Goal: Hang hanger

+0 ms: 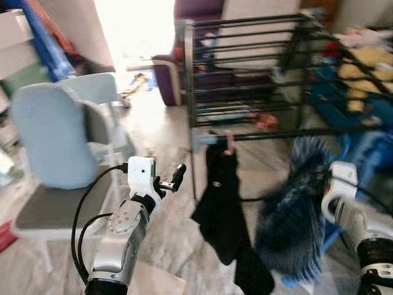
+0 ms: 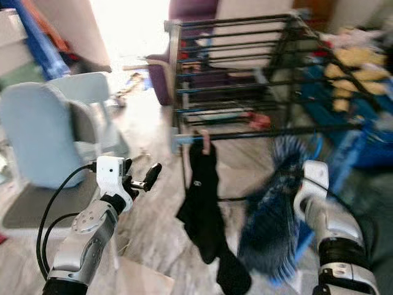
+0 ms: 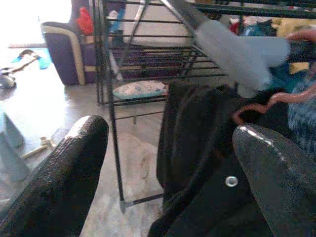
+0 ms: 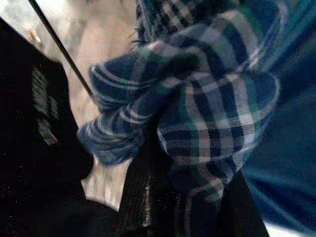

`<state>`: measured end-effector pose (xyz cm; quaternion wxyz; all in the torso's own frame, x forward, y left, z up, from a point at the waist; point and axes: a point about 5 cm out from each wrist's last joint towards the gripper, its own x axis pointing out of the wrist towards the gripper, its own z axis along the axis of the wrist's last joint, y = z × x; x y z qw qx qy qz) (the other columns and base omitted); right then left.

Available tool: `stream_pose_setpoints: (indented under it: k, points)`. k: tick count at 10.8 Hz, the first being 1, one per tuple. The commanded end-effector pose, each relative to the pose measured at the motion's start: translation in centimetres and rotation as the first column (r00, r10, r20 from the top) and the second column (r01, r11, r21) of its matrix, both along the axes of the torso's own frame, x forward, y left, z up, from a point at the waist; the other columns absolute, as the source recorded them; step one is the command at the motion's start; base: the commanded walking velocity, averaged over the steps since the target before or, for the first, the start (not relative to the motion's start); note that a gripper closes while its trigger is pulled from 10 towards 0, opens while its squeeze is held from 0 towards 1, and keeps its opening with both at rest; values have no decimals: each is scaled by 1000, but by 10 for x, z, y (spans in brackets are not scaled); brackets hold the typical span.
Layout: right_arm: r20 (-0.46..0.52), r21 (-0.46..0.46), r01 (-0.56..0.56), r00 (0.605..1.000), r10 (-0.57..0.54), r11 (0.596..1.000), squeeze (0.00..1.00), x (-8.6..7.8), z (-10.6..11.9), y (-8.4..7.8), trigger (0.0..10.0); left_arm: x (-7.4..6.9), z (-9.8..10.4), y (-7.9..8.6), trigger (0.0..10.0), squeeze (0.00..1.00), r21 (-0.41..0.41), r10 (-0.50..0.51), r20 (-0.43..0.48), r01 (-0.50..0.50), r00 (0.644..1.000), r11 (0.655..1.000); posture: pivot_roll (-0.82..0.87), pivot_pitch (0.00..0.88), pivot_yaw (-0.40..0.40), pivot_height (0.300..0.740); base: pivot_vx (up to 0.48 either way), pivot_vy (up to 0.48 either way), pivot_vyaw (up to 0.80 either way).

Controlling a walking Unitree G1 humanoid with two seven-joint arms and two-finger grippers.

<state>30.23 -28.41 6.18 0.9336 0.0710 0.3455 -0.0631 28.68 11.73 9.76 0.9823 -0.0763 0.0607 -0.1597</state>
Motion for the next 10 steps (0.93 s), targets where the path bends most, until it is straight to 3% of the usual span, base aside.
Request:
stream_pose_setpoints:
  k: [1,2,4,7,8,10]
  points:
    - [26,4,-26,999,26,1000,0,11,12,-1,10000,2,5,1,10000,0,6,-6,14,6,1000,1000,-183,0,69,740,0,0,0]
    - [21,-8,-38,999,38,999,0,11,11,-2,10000,2,6,1,10000,0,5,-5,16,5,1000,1000,-177,0,61,740,0,0,0]
    - [148,-104,-102,982,117,989,0,23,27,8,10000,0,6,2,10000,0,-7,-7,19,7,1000,1000,-173,0,58,740,0,0,0]
    - [286,-203,-246,911,297,948,0,33,58,32,10000,0,6,3,10000,0,-11,4,26,-4,1000,1000,-179,0,61,740,0,0,0]
    - [305,-216,-262,897,319,941,0,35,64,36,10000,0,6,3,10000,0,-12,0,25,1,1000,1000,-179,0,61,740,0,0,0]
    - [229,-122,-287,923,308,950,0,41,57,43,10000,-1,5,2,10000,0,-9,-7,14,8,1000,1000,-179,0,63,740,0,0,0]
